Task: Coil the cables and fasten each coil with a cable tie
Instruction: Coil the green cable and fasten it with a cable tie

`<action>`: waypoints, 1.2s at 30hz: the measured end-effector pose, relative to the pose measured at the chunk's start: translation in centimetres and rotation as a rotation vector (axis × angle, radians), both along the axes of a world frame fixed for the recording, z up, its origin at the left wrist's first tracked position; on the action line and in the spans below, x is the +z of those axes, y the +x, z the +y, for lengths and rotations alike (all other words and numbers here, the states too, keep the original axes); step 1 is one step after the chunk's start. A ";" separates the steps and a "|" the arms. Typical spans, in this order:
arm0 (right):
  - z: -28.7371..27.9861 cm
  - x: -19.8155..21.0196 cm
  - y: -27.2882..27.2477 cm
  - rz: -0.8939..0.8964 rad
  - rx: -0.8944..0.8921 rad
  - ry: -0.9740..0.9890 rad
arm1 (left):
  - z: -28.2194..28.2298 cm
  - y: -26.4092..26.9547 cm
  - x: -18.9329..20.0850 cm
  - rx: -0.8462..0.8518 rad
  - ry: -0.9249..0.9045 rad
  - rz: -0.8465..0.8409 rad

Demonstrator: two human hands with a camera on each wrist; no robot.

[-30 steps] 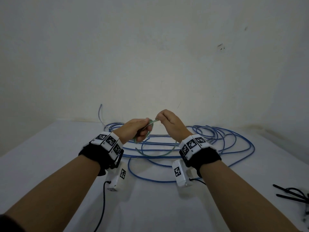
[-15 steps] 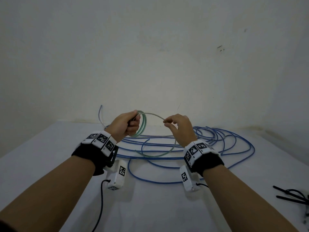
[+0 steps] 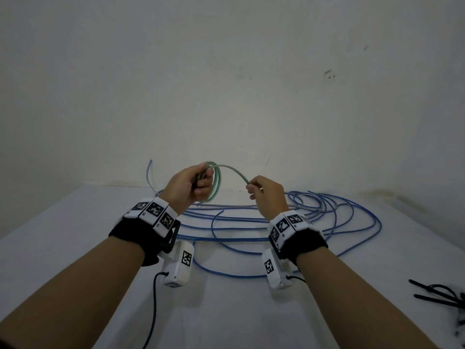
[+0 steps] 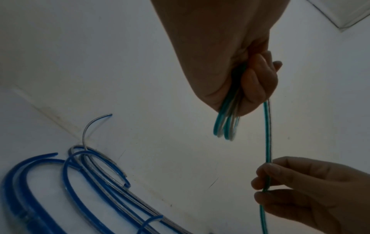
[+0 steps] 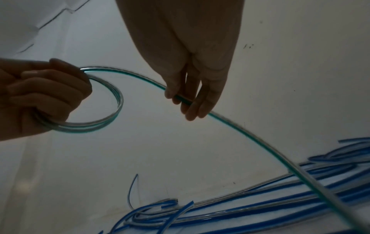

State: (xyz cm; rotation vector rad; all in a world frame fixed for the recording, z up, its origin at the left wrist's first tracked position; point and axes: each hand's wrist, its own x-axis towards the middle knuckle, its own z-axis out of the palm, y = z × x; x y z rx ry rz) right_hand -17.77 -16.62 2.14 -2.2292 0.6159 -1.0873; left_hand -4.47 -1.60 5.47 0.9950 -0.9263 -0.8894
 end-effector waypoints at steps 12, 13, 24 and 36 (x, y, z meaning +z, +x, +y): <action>0.1 -0.6 0.0 0.008 0.101 -0.061 | 0.6 -0.3 -0.2 -0.079 0.184 -0.021; 0.0 -0.7 0.0 0.003 0.087 -0.059 | 0.8 -0.4 -0.3 -0.105 0.192 -0.024; 0.0 -1.8 -0.7 0.217 0.104 0.077 | 0.2 0.6 1.0 0.057 -0.154 0.262; 1.4 -1.9 -0.4 0.446 0.192 -0.472 | -1.5 -0.7 -0.4 0.376 -0.100 -0.183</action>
